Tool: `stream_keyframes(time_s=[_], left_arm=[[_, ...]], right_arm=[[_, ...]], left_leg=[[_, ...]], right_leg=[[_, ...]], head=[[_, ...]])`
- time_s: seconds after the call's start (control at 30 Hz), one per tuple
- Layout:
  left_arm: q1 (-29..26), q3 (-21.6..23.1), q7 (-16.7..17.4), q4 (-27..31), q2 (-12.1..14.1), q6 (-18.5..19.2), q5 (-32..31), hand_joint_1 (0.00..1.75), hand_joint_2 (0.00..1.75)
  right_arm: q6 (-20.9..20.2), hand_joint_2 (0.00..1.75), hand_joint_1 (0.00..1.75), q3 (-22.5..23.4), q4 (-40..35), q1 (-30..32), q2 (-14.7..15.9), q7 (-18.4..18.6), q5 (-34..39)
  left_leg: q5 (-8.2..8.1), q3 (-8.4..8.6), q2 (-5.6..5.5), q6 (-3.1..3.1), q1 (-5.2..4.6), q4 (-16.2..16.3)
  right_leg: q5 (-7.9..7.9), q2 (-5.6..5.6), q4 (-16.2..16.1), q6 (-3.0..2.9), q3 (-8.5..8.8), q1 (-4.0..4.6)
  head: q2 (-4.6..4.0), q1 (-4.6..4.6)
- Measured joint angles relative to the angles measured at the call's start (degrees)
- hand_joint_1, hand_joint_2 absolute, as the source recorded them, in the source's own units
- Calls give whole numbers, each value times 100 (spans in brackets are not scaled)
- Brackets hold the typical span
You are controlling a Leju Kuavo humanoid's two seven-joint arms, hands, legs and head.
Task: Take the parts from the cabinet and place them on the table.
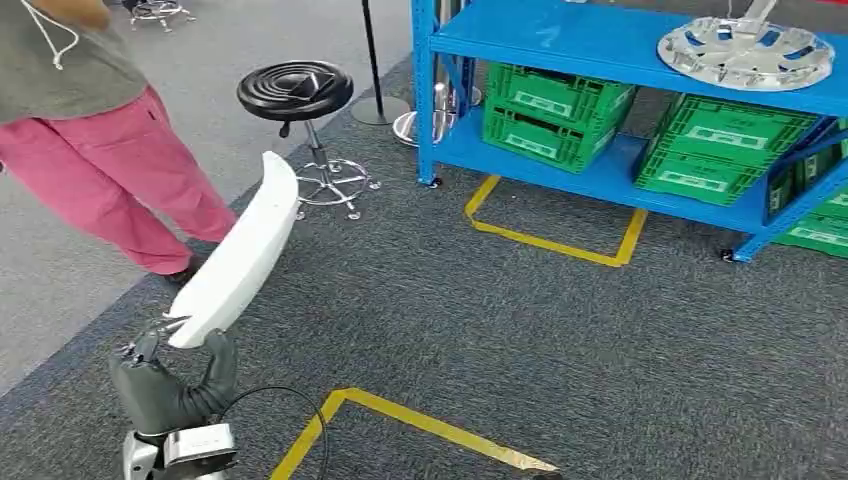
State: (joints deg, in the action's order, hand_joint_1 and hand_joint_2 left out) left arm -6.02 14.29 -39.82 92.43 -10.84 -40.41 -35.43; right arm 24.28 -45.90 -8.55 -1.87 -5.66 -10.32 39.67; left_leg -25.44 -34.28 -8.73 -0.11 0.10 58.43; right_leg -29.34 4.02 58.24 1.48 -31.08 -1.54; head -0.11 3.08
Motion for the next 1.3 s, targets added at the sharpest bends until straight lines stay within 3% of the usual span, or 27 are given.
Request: stream_keyframes(time_s=[0.03, 0.07, 0.1, 0.13, 0.43, 0.47, 0.5, 0.53, 0.57, 0.6, 0.63, 0.67, 0.7, 0.73, 0.77, 0.8, 0.87, 0.9, 0.93, 1.03, 1.07, 1.1, 1.13, 1.17, 1.23, 1.27, 1.3], left_arm=[[-11, -22, -2, 35, -18, 0, 0, 175, 175], [-6, -35, -2, 101, -37, -2, 11, 175, 175], [-11, -46, -4, 190, -86, -2, 39, 175, 175], [-21, -55, -4, 273, -133, 0, 66, 175, 175], [-23, -55, -4, 289, -134, 0, 70, 175, 175], [-30, -57, -4, 346, -164, 0, 88, 175, 175], [-58, -65, -4, 474, -195, 0, 127, 175, 175], [-75, -70, -4, 507, -201, 0, 127, 175, 175], [-88, -89, -4, 654, -223, 2, 125, 175, 175], [-148, -122, -13, 712, -234, 4, 105, 175, 175], [-186, -138, -22, 728, -251, 2, 63, 175, 175], [-205, -142, -22, 725, -251, 2, 33, 175, 175], [-234, -149, -22, 719, -251, 4, -5, 175, 175], [-263, -151, -22, 710, -251, 4, -24, 175, 175], [-287, -164, -22, 704, -251, 7, -35, 175, 175], [-305, -181, -22, 695, -249, 4, -39, 175, 175], [-328, -208, -22, 691, -249, 4, -39, 175, 175], [-343, -223, -22, 691, -249, 4, -59, 175, 175], [-349, -236, -22, 691, -249, 4, -77, 175, 175], [-444, -271, -22, 693, -241, 4, -138, 175, 175], [-463, -286, -22, 695, -240, 4, -142, 175, 175], [-476, -304, -22, 708, -240, 0, -140, 175, 175], [-470, -308, -22, 717, -240, 2, -140, 175, 175], [-474, -308, -22, 717, -240, 2, -140, 175, 175], [-504, -328, -22, 717, -236, 2, -127, 175, 175], [-519, -341, -22, 717, -234, 2, -125, 175, 175], [-532, -352, -22, 717, -232, 2, -125, 175, 175]], right_arm=[[4, 0, 0, 0, 2, -3, -17, -4, -2], [35, 0, 0, 0, 4, -4, -17, -24, 0], [66, 0, 0, 0, 7, 6, -22, -50, 4], [87, 0, 0, 0, 7, 20, -22, -74, 28], [94, 0, 0, 0, 7, 21, -22, -79, 31], [114, 0, 0, 0, 9, 26, -22, -96, 35], [177, 0, 0, 0, 18, 28, -22, -124, 59], [201, 0, 0, 0, 17, 24, -22, -136, 59], [219, 0, 0, 0, 17, 12, -83, -153, 63], [247, 0, 0, 0, 17, 4, -129, -142, 68], [278, 0, 0, 0, 20, 10, -135, -92, 87], [275, 0, 0, -2, 26, 24, -142, -35, 94], [273, 0, 0, -2, 39, 42, -142, 19, 103], [269, 0, 0, -6, 44, 62, -146, 65, 103], [252, 0, 0, -15, 46, 74, -149, 107, 103], [225, 0, 0, -28, 48, 81, -151, 131, 107], [149, 0, 0, -46, 57, 86, -149, 144, 146], [94, 0, 0, -48, 57, 87, -151, 146, 155], [52, 0, 0, -50, 59, 89, -153, 146, 155], [-28, 0, 0, -77, 59, 58, -151, 133, 133], [-39, 0, 0, -83, 59, 50, -155, 116, 118], [-44, 0, 0, -90, 61, 44, -151, 90, 83], [-44, 0, 0, -96, 61, 41, -151, 68, 68], [-52, 0, 0, -103, 61, 44, -151, 61, 35], [-83, 0, 0, -151, 63, 44, -149, 61, -2], [-92, 0, 0, -177, 63, 39, -149, 61, -9], [-125, 0, 0, -199, 63, 30, -149, 66, -4]], left_leg=[[-55, -23, 220, -22, -18, 64], [-222, -136, 536, -49, -29, 299], [-439, -317, 695, -77, -18, 695], [-638, -515, 770, -93, -9, 1128], [-674, -555, 781, -95, -8, 1212], [-766, -661, 803, -101, -5, 1453], [-753, -771, 824, -96, 1, 1732], [-620, -670, 833, -79, -1, 1552], [-161, 118, 1430, 171, -165, 89], [-115, 88, 1179, 228, -184, -46], [-20, 165, 1013, 294, -90, -174], [-16, 154, 931, 300, -85, -173], [-16, 151, 852, 300, -85, -172], [-16, 152, 773, 299, -85, -167], [-16, 156, 699, 298, -80, -165], [-17, 163, 605, 288, -69, -163], [-41, 169, 435, 229, -29, -110], [-70, 142, 376, 179, -18, -59], [-102, 82, 298, 131, -36, 37], [-42, 39, 139, 46, 8, 4], [-67, 19, 125, 27, 10, 34], [-149, -24, 426, 1, -19, 148], [-327, -156, 646, -26, -14, 431], [-574, -383, 759, -50, 0, 914], [-879, -784, 811, -74, 27, 1745], [-841, -817, 815, -79, 34, 1808], [-669, -722, 821, -72, 36, 1629]], right_leg=[[9, -104, -16, -29, 17, -8], [-2, -180, -16, -74, 24, 4], [-17, -279, -15, -104, 28, 22], [-27, -376, -14, -119, 31, 37], [-27, -396, -14, -119, 31, 41], [-31, -451, -14, -123, 30, 45], [-43, -641, -13, -134, 39, 65], [-49, -699, -13, -133, 43, 75], [-92, -932, -16, -113, 99, 140], [-118, -1223, -65, -19, 162, 157], [-431, -566, 384, 48, -68, 117], [-662, -452, 917, 69, -329, 105], [-812, -416, 1342, 91, -554, 94], [-858, -412, 1621, 112, -723, 91], [-772, -412, 1647, 130, -779, 81], [-545, -410, 1408, 149, -708, 61], [26, -288, 436, 197, -284, 4], [56, 31, 90, 232, -116, -48], [-14, 110, -35, 188, -40, -44], [-1, -65, 29, 59, -28, 16], [25, -154, -6, 10, -9, -29], [20, -218, -9, -20, 5, -19], [3, -293, -9, -67, 13, -6], [-8, -393, -9, -86, 21, 12], [-28, -580, -7, -108, 23, 32], [-35, -658, -7, -104, 32, 35], [-50, -735, -7, -101, 44, 35]], head=[[0, -2], [0, -66], [0, -83], [0, -70], [0, -74], [0, -77], [0, -77], [0, -79], [0, -68], [0, -81], [0, -48], [0, -35], [0, -28], [0, -35], [0, -26], [0, -35], [0, -33], [0, -20], [0, -20], [0, -28], [0, -26], [0, -50], [0, -88], [0, -76], [0, -79], [0, -81], [0, -81]])
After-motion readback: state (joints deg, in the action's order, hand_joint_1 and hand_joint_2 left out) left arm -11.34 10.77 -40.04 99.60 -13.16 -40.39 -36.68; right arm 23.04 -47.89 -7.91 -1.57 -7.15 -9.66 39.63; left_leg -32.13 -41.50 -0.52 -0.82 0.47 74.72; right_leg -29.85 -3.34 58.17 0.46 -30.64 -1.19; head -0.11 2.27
